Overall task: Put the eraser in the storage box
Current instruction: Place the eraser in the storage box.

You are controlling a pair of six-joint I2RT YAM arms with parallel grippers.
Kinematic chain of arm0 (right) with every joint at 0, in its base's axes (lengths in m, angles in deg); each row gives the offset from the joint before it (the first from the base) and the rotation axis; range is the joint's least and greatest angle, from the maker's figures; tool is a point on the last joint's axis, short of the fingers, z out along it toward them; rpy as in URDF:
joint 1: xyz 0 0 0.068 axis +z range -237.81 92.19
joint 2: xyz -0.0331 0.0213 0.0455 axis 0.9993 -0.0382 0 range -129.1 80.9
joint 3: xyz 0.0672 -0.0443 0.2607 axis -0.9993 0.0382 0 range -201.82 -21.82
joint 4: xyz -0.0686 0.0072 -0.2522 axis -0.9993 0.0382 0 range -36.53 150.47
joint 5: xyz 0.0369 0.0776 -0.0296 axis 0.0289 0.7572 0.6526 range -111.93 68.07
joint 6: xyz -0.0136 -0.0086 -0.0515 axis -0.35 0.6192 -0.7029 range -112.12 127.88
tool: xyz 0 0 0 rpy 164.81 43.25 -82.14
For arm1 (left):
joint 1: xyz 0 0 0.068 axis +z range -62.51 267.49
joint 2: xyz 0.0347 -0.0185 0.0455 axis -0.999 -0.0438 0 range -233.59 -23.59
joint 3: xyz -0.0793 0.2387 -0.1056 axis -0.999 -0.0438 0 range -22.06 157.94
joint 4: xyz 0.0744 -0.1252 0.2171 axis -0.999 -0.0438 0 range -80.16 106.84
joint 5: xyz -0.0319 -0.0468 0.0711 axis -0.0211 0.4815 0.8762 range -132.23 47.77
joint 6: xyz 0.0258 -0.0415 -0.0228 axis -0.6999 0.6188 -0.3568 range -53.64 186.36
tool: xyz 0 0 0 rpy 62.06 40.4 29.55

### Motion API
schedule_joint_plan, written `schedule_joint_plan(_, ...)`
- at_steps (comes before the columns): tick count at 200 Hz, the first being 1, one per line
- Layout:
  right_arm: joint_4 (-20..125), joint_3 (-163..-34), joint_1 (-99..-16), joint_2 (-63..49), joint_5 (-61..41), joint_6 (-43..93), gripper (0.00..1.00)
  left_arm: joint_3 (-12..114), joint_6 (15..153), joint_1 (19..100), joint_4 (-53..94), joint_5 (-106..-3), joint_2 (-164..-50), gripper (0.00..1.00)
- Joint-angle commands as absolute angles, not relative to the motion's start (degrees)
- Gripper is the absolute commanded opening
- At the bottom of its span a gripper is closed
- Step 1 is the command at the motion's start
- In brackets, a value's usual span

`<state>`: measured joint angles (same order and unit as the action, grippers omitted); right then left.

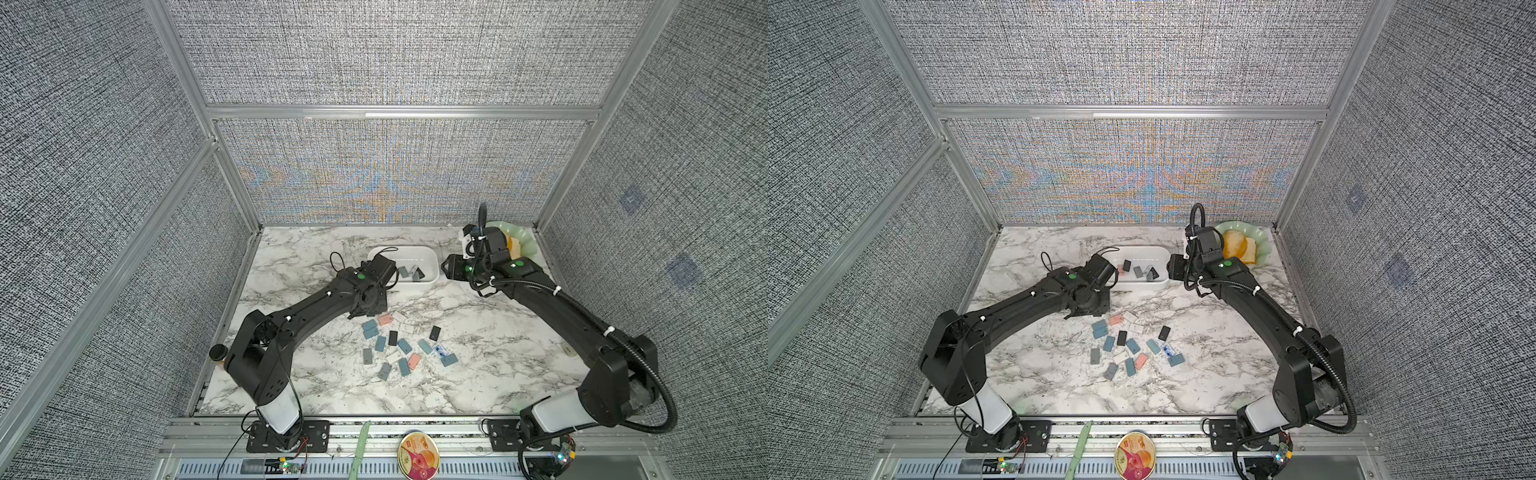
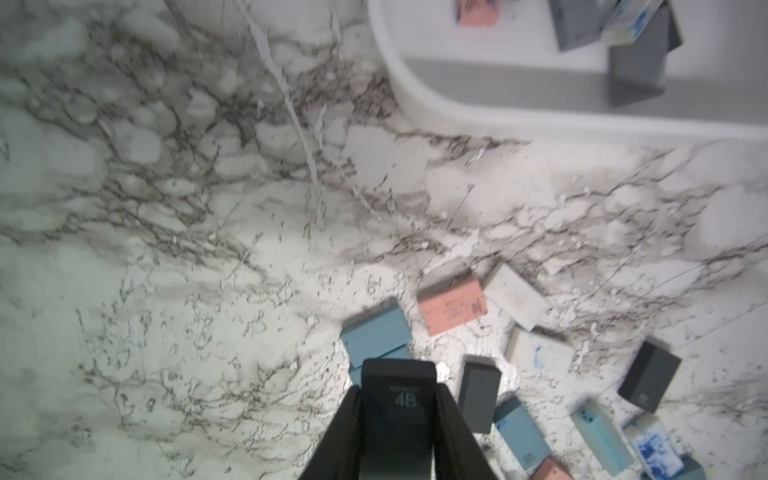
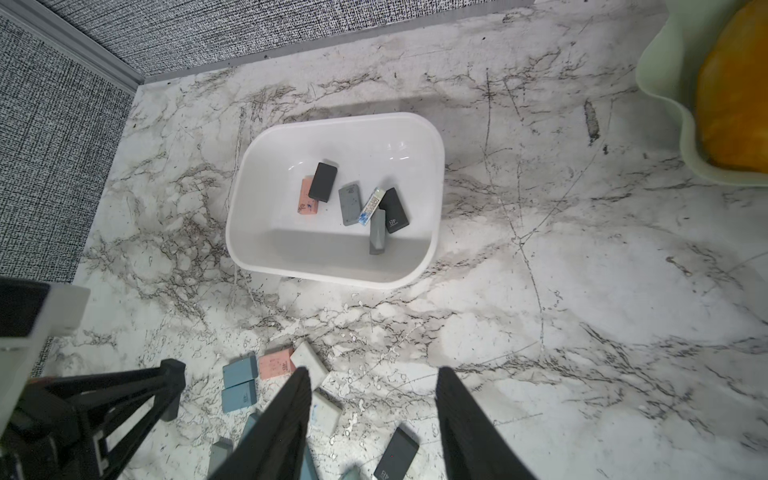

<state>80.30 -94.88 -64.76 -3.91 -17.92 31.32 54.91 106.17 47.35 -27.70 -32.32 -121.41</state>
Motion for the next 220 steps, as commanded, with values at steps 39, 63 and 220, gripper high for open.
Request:
schedule_joint_plan(39, 81.69, -93.44, -66.44, -1.79, -18.63, 30.91, 0.52, 74.69, 97.44, 50.54, -32.53, -32.33, -132.64, 0.3)
schedule_joint_plan(63, 82.15, -93.02, -66.77, -1.42, -18.67, 30.91, 0.52, 83.07, 95.28, 51.92, -33.51, -33.3, -138.59, 0.3)
schedule_joint_plan(220, 83.71, -88.79, -67.08, 0.48, -18.94, 34.28, 0.52, 101.29, 89.88, 56.31, -25.8, -40.11, -162.1, 0.31)
